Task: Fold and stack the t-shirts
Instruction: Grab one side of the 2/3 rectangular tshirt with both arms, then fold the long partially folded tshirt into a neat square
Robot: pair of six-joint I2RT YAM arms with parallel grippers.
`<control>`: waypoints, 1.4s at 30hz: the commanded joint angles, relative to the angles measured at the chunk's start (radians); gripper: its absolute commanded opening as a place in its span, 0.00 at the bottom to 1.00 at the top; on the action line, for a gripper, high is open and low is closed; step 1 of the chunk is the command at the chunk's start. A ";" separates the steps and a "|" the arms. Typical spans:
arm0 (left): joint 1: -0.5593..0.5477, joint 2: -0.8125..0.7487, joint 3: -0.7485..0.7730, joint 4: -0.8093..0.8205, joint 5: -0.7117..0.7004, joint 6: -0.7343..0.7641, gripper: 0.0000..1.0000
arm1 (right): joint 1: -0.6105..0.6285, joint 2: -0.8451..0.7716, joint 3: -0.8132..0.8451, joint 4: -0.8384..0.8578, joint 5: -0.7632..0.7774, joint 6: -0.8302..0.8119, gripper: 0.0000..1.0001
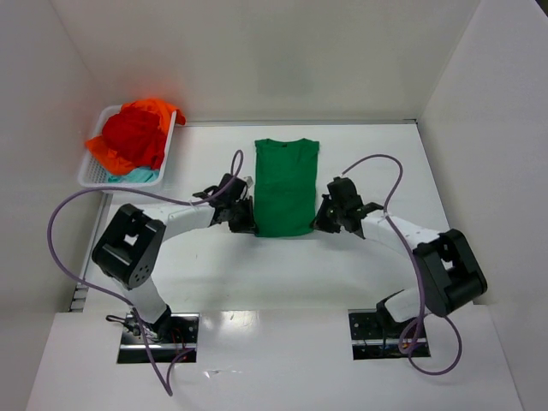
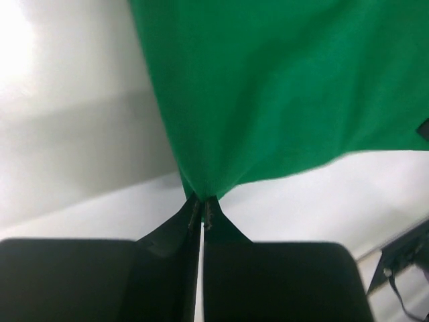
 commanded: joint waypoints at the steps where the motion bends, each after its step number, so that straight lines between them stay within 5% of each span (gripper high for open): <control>1: -0.061 -0.080 -0.034 -0.046 0.005 -0.017 0.00 | 0.075 -0.088 -0.015 -0.044 -0.006 0.062 0.00; 10: -0.316 -0.361 -0.120 -0.190 -0.100 -0.224 0.00 | 0.245 -0.432 -0.122 -0.202 0.038 0.254 0.00; 15: -0.325 -0.619 -0.144 -0.328 -0.148 -0.309 0.00 | 0.245 -0.628 -0.122 -0.314 0.047 0.288 0.00; 21: -0.325 -0.798 -0.135 -0.431 -0.166 -0.364 0.00 | 0.245 -0.649 -0.089 -0.372 0.061 0.278 0.00; 32: -0.305 -0.736 -0.088 -0.467 -0.254 -0.384 0.00 | 0.172 -0.486 0.066 -0.285 0.092 0.181 0.00; 42: -0.109 -0.621 -0.023 -0.404 -0.263 -0.370 0.00 | 0.109 -0.307 0.163 -0.184 0.064 0.090 0.00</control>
